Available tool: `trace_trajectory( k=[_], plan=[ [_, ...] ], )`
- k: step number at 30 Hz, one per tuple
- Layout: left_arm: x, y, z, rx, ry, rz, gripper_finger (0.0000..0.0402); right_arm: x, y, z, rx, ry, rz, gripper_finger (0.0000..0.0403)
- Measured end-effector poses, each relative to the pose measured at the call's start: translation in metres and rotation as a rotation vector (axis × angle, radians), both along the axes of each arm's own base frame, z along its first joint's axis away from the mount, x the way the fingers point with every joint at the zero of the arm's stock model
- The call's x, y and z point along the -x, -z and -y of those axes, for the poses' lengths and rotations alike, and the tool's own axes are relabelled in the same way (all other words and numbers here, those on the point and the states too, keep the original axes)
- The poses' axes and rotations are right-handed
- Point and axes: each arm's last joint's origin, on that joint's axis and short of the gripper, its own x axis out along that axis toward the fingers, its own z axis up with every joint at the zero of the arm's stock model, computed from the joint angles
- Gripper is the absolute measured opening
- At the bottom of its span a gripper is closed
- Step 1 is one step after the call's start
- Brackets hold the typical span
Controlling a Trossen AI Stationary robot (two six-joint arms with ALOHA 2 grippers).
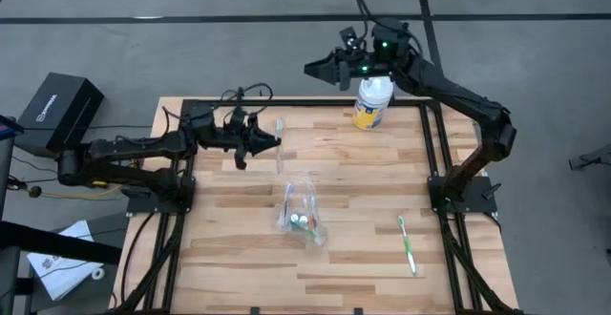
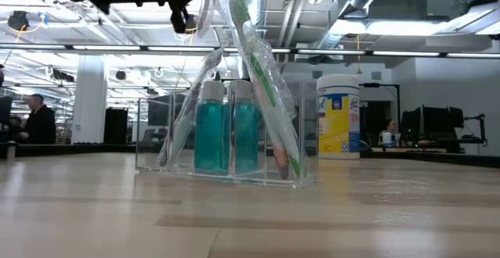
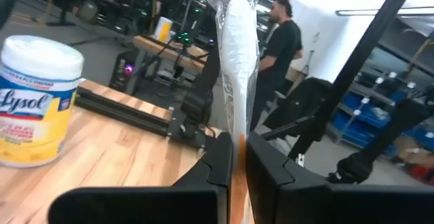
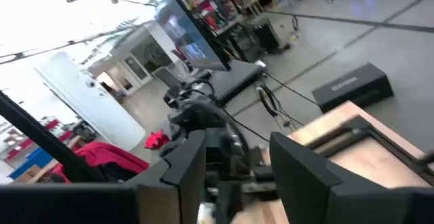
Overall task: Pick & Place toothbrushing station
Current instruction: Put the orange toothbrush into the transparent organizer
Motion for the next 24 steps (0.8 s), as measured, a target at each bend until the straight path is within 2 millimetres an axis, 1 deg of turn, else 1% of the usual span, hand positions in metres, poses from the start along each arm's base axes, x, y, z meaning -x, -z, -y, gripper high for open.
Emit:
trace_trajectory(
  k=[4, 7, 13, 15, 18, 24],
  plan=[
    [0.005, 0.013, 0.020, 0.001, -0.055, -0.011, 0.0010, 0.014, -0.006, -0.004, 0.019, 0.009, -0.031, 0.0136],
    [0.010, 0.024, 0.035, 0.007, -0.101, -0.018, 0.0010, 0.017, -0.007, -0.006, 0.026, 0.008, -0.046, 0.0126],
    [0.014, 0.044, 0.064, 0.020, -0.173, 0.017, 0.0010, 0.015, -0.005, -0.007, 0.022, 0.002, -0.052, 0.0119],
    [0.014, 0.054, 0.074, 0.026, -0.194, -0.005, 0.0010, 0.014, -0.004, -0.008, 0.020, -0.005, -0.056, 0.0119],
    [0.013, 0.067, 0.089, 0.020, -0.217, -0.057, 0.0010, 0.011, -0.004, -0.013, 0.019, -0.022, -0.058, 0.0119],
    [0.008, 0.086, 0.114, 0.014, -0.242, -0.073, 0.0010, 0.006, -0.004, -0.026, 0.016, -0.102, -0.057, 0.0119]
  ],
)
